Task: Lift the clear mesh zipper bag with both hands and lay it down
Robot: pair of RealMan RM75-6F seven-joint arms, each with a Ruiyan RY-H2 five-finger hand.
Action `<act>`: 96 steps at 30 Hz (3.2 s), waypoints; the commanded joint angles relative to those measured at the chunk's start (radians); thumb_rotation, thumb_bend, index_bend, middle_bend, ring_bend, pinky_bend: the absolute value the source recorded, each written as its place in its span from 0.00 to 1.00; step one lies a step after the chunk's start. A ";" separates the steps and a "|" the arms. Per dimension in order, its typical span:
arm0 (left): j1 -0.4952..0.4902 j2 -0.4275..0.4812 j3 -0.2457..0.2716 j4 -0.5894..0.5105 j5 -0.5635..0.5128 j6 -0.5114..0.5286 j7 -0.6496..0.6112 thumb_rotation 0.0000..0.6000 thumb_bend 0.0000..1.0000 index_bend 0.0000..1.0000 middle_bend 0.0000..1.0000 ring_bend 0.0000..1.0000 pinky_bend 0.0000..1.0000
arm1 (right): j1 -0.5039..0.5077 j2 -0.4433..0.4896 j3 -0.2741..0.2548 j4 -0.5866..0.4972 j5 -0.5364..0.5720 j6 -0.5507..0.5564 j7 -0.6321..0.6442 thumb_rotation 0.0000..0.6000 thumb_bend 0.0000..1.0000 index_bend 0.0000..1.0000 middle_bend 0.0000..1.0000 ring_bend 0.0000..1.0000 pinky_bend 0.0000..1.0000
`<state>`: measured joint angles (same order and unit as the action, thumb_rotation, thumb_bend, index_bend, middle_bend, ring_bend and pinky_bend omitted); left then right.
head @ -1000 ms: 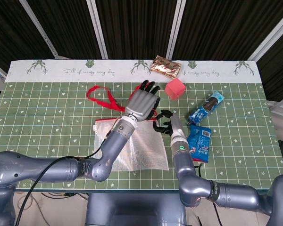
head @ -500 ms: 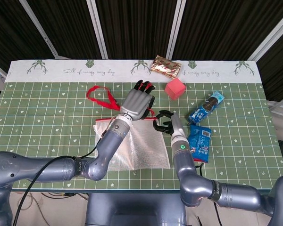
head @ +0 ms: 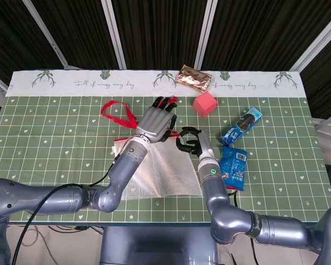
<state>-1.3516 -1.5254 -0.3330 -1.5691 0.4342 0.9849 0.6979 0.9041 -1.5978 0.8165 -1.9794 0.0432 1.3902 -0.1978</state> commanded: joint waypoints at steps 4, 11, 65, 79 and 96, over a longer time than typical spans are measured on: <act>0.003 0.003 0.002 -0.006 0.008 -0.002 -0.010 1.00 0.43 0.61 0.15 0.00 0.00 | 0.004 0.000 0.013 -0.003 -0.009 0.014 0.013 1.00 0.54 0.65 0.24 0.09 0.26; 0.012 0.011 0.009 -0.001 0.009 -0.004 -0.020 1.00 0.43 0.61 0.15 0.00 0.00 | -0.001 0.006 0.034 -0.008 0.008 0.012 0.029 1.00 0.54 0.65 0.25 0.09 0.26; 0.175 0.282 0.057 -0.183 0.110 0.035 -0.113 1.00 0.43 0.61 0.15 0.00 0.00 | -0.038 0.080 0.115 0.055 -0.008 0.060 0.057 1.00 0.54 0.67 0.27 0.09 0.26; 0.257 0.425 0.076 -0.243 0.163 0.029 -0.168 1.00 0.43 0.61 0.15 0.00 0.00 | -0.062 0.096 0.099 0.074 -0.012 0.046 0.058 1.00 0.54 0.67 0.27 0.09 0.26; 0.276 0.455 0.075 -0.189 0.161 -0.002 -0.194 1.00 0.43 0.61 0.15 0.00 0.00 | -0.075 0.109 0.095 0.096 -0.007 0.049 0.052 1.00 0.54 0.68 0.27 0.09 0.26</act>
<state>-1.0763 -1.0713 -0.2575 -1.7587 0.5950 0.9836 0.5040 0.8289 -1.4885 0.9116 -1.8838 0.0358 1.4389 -0.1453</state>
